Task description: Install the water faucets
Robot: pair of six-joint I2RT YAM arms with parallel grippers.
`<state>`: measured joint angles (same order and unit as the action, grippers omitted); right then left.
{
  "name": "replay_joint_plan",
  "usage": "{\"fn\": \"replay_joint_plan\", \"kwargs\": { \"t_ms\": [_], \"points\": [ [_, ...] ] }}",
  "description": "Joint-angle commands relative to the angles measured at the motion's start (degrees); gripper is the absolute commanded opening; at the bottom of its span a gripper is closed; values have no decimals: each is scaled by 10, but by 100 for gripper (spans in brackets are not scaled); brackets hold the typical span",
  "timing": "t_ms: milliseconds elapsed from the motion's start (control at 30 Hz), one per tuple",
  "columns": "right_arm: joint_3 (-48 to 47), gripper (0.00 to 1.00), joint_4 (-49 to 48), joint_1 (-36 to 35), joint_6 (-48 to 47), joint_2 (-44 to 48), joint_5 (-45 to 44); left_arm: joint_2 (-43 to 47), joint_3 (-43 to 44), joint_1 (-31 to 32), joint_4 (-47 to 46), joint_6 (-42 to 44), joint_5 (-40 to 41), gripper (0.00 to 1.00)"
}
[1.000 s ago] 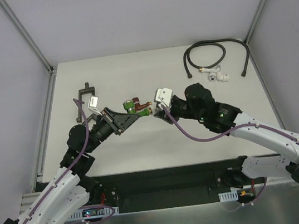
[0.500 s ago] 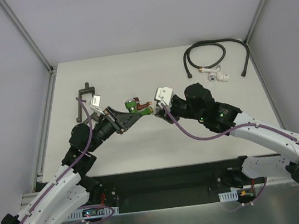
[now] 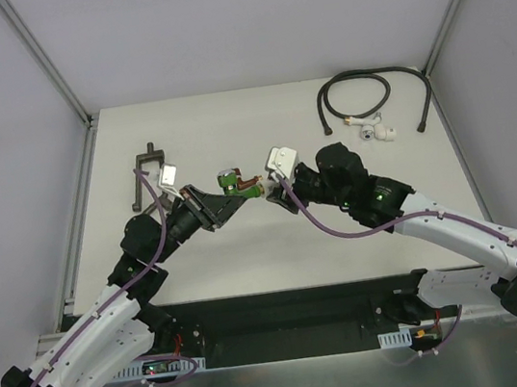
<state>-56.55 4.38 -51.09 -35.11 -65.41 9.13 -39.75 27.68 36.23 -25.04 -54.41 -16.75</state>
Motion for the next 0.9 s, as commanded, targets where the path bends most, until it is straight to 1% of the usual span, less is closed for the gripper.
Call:
{"fn": "replay_joint_plan", "kwargs": {
  "t_ms": [0, 133, 333, 367, 400, 600, 633, 867],
  "points": [
    [-37, 2, -46, -9, 25, -7, 25, -6, 7, 24, -53, 50, -15, 0],
    [-42, 2, -46, -8, 33, -10, 24, -16, 10, 38, -53, 71, -11, 0],
    [-41, 2, -46, -8, 29, -10, 32, -18, 12, 41, -46, 107, -21, 0],
    [-39, 2, -46, -8, 28, -10, 36, -16, 19, 41, -36, 119, -20, 0],
    [-37, 2, -46, -8, 26, -9, 39, -16, 24, 41, -7, 127, -18, 0],
    [-37, 2, -46, -7, 24, -9, 51, -9, 51, 41, 59, 189, -23, 0],
    [-37, 2, -46, -7, 24, -9, 57, -10, 54, 41, 82, 197, -23, 0],
    [-39, 2, -46, -3, 29, -10, 80, -24, 69, 41, 117, 264, -66, 0]
  ]
}}
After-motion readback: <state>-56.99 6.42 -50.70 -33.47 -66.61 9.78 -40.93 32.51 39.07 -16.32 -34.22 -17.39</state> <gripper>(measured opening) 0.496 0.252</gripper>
